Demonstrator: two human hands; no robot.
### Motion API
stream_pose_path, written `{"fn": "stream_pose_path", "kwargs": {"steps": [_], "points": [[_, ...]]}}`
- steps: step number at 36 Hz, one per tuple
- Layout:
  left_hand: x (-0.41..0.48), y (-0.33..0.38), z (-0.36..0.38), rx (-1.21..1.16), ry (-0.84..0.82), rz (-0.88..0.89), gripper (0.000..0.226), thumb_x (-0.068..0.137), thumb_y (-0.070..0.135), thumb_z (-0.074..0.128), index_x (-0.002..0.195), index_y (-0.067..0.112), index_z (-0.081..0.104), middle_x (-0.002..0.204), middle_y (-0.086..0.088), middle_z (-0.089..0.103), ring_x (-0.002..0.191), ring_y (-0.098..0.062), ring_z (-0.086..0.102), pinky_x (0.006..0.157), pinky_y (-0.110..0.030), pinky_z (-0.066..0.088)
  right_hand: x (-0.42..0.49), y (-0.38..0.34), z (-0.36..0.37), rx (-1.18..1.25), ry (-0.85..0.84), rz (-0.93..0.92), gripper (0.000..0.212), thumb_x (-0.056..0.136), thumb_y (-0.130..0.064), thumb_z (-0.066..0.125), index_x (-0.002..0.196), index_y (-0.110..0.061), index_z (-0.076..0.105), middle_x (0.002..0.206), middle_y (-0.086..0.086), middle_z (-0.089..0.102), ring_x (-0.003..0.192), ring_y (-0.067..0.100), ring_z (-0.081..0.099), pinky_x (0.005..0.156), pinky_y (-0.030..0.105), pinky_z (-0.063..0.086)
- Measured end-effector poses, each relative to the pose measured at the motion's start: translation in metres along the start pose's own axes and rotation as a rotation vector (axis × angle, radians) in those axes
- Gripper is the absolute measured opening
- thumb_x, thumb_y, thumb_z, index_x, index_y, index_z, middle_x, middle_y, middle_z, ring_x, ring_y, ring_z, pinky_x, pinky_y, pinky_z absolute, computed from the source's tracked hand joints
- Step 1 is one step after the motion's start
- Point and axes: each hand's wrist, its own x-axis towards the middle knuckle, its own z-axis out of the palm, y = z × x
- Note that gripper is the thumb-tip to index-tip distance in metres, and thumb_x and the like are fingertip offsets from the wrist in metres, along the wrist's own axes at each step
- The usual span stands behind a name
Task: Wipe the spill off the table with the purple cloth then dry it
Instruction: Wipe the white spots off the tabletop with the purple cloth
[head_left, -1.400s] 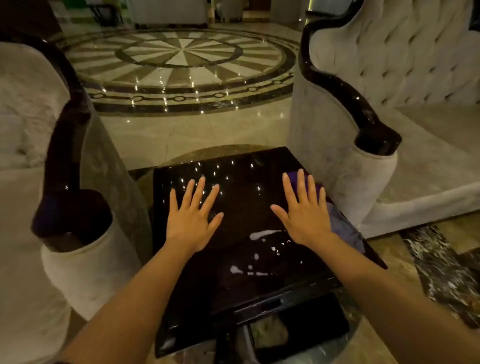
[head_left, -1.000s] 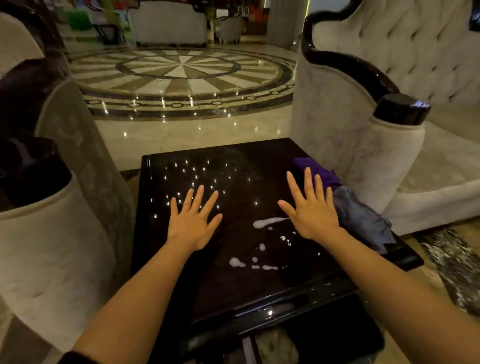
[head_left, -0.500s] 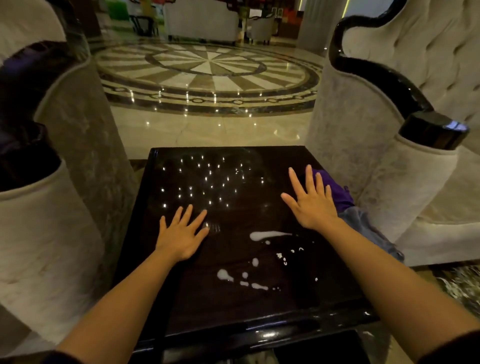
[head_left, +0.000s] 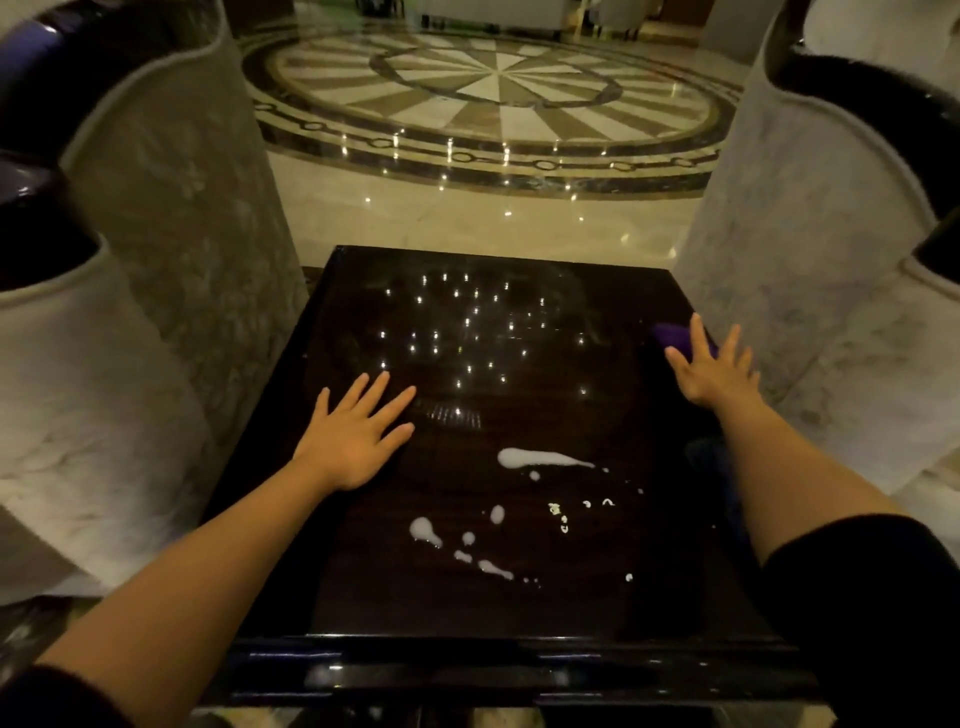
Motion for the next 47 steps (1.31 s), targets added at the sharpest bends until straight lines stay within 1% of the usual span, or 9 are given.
{"fn": "stream_pose_path", "kwargs": {"steps": [3, 5, 12, 21, 28, 36, 40, 44, 47], "points": [[0.000, -0.001, 0.001, -0.002, 0.002, 0.001, 0.055, 0.093, 0.055, 0.015, 0.142, 0.041, -0.005, 0.157, 0.003, -0.012, 0.143, -0.016, -0.015, 0.114, -0.049, -0.010, 0.006, 0.003, 0.005, -0.004, -0.015, 0.067, 0.062, 0.093, -0.054, 0.022, 0.143, -0.031, -0.007, 0.152, 0.029, 0.000, 0.137, 0.048, 0.012, 0.113, 0.056, 0.010], [0.000, -0.001, 0.001, -0.003, 0.003, 0.000, 0.055, 0.093, 0.055, 0.016, 0.142, 0.042, -0.005, 0.157, 0.003, -0.011, 0.143, -0.016, -0.015, 0.114, -0.049, -0.010, 0.010, 0.001, 0.009, -0.023, -0.007, 0.076, 0.061, 0.093, -0.053, 0.020, 0.144, -0.028, -0.004, 0.151, 0.029, 0.009, 0.135, 0.047, 0.017, 0.112, 0.055, 0.013], [-0.001, -0.001, 0.001, -0.005, 0.000, -0.003, 0.055, 0.093, 0.054, 0.016, 0.142, 0.042, -0.005, 0.157, 0.004, -0.012, 0.143, -0.016, -0.016, 0.114, -0.049, -0.011, 0.010, -0.008, 0.015, -0.027, -0.044, 0.063, 0.058, 0.094, -0.052, 0.018, 0.144, -0.026, 0.003, 0.154, 0.019, 0.012, 0.137, 0.043, 0.016, 0.113, 0.051, 0.014], [-0.003, 0.001, -0.001, -0.003, 0.003, -0.006, 0.054, 0.094, 0.053, 0.015, 0.143, 0.041, -0.004, 0.157, 0.002, -0.012, 0.143, -0.017, -0.015, 0.114, -0.049, -0.010, -0.010, -0.040, 0.025, -0.033, -0.119, -0.134, 0.056, 0.094, -0.053, 0.019, 0.143, -0.032, 0.004, 0.156, 0.010, 0.010, 0.140, 0.038, 0.015, 0.113, 0.050, 0.014], [-0.004, 0.001, 0.000, -0.010, 0.018, -0.004, 0.054, 0.094, 0.053, 0.015, 0.143, 0.040, -0.002, 0.157, 0.001, -0.010, 0.143, -0.018, -0.014, 0.114, -0.048, -0.010, -0.039, -0.059, 0.040, -0.075, -0.133, -0.329, 0.054, 0.095, -0.049, 0.021, 0.144, -0.031, 0.008, 0.156, 0.011, 0.013, 0.141, 0.031, 0.016, 0.116, 0.046, 0.014], [-0.007, 0.004, -0.001, -0.020, 0.026, -0.020, 0.055, 0.094, 0.053, 0.015, 0.144, 0.038, 0.000, 0.157, 0.001, -0.009, 0.144, -0.018, -0.012, 0.115, -0.048, -0.006, -0.072, -0.079, 0.050, -0.099, -0.134, -0.473, 0.051, 0.096, -0.046, 0.024, 0.143, -0.032, 0.013, 0.155, 0.009, 0.018, 0.140, 0.029, 0.021, 0.116, 0.043, 0.016], [-0.011, 0.005, -0.001, -0.048, 0.031, -0.038, 0.054, 0.095, 0.051, 0.016, 0.145, 0.037, 0.003, 0.157, 0.000, -0.007, 0.144, -0.019, -0.011, 0.115, -0.048, -0.005, -0.088, -0.088, 0.055, -0.201, -0.140, -0.601, 0.049, 0.098, -0.038, 0.021, 0.144, -0.027, 0.008, 0.156, 0.008, 0.015, 0.142, 0.026, 0.015, 0.117, 0.041, 0.014], [-0.014, 0.004, 0.000, -0.059, 0.032, -0.040, 0.052, 0.096, 0.048, 0.016, 0.145, 0.036, 0.003, 0.158, -0.001, -0.007, 0.144, -0.019, -0.011, 0.115, -0.048, -0.005, -0.104, -0.097, 0.057, -0.217, -0.149, -0.629, 0.051, 0.097, -0.041, 0.020, 0.144, -0.028, 0.005, 0.155, 0.010, 0.016, 0.142, 0.025, 0.014, 0.117, 0.042, 0.015], [-0.015, 0.004, 0.002, -0.056, 0.034, -0.042, 0.051, 0.097, 0.045, 0.015, 0.145, 0.035, 0.003, 0.158, -0.001, -0.007, 0.144, -0.020, -0.010, 0.115, -0.048, -0.004, -0.115, -0.102, 0.061, -0.286, -0.169, -0.700, 0.050, 0.097, -0.041, 0.017, 0.144, -0.026, 0.004, 0.156, 0.009, 0.012, 0.143, 0.026, 0.012, 0.116, 0.044, 0.016]]}}
